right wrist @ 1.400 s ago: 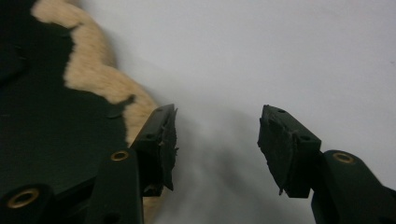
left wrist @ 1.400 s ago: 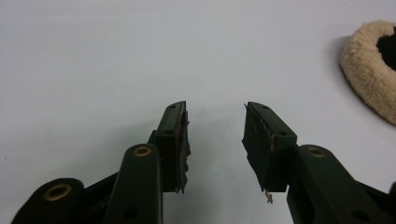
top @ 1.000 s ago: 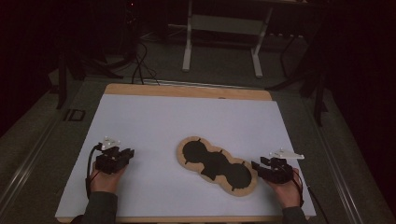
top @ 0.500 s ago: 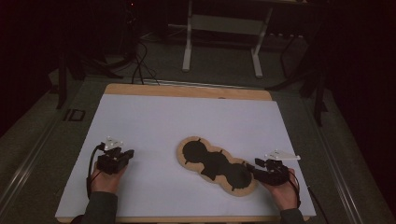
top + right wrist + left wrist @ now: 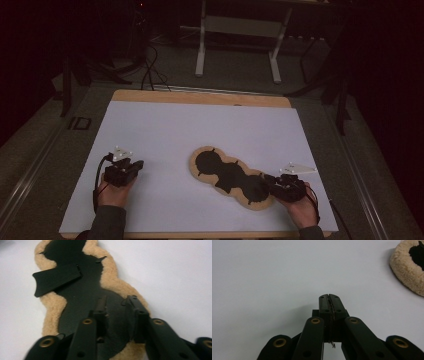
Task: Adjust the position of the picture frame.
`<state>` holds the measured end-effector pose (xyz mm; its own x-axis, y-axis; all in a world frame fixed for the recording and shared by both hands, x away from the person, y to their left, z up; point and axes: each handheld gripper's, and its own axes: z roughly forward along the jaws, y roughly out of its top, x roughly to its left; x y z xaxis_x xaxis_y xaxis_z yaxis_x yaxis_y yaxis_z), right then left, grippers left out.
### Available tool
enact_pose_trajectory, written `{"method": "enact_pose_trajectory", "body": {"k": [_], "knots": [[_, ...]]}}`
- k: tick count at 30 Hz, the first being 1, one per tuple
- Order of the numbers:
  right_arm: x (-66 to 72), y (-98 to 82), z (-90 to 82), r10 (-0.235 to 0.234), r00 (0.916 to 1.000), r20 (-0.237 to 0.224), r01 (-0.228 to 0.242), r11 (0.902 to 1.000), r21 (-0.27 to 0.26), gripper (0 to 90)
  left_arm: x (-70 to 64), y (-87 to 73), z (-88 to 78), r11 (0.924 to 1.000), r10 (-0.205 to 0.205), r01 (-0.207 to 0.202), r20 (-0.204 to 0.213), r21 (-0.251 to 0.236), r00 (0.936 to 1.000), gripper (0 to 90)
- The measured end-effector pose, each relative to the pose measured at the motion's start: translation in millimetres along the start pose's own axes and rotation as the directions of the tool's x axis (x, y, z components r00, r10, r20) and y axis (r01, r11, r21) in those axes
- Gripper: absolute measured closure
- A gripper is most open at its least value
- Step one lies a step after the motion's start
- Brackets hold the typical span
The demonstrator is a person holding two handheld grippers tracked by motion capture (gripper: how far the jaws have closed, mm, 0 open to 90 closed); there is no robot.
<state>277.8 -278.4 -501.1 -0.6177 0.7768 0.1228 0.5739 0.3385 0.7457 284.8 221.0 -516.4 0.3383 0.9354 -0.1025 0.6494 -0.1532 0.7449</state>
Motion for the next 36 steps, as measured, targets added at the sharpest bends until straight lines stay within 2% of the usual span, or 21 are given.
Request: {"method": "enact_pose_trajectory", "body": {"k": [3, 7, 15, 25, 36], "knots": [[1.5, -0.4, -0.1, -0.004, 0.9999, -0.010, 0.004, 1.0000, 0.005, 81.0, -0.2, 0.0, 0.2, 1.0000, 0.001, -0.001, -0.002, 0.001, 1.0000, 90.0], [6.1, -0.9, -0.7, -0.035, 0.9989, -0.032, 0.035, 0.9993, 0.008, 89.7, -0.2, 0.0, 0.5, 1.0000, 0.001, -0.001, -0.004, 0.004, 1.0000, 90.0], [20.9, -0.9, 4.8, -0.087, 0.9918, -0.093, 0.091, 0.9951, 0.038, 89.9, -0.4, -0.1, 1.1, 1.0000, 0.003, -0.003, -0.006, 0.007, 1.0000, 90.0], [37.5, -0.3, 7.7, -0.111, 0.9821, -0.152, 0.117, 0.9926, 0.032, 89.8, -0.1, -0.2, 1.4, 0.9999, 0.003, -0.003, -0.011, 0.011, 0.9999, 90.0], [52.2, -1.2, 14.0, -0.143, 0.9738, -0.177, 0.154, 0.9871, 0.046, 89.9, 0.6, -0.1, 1.6, 0.9999, -0.009, 0.009, -0.020, 0.011, 0.9998, 90.0]]}}
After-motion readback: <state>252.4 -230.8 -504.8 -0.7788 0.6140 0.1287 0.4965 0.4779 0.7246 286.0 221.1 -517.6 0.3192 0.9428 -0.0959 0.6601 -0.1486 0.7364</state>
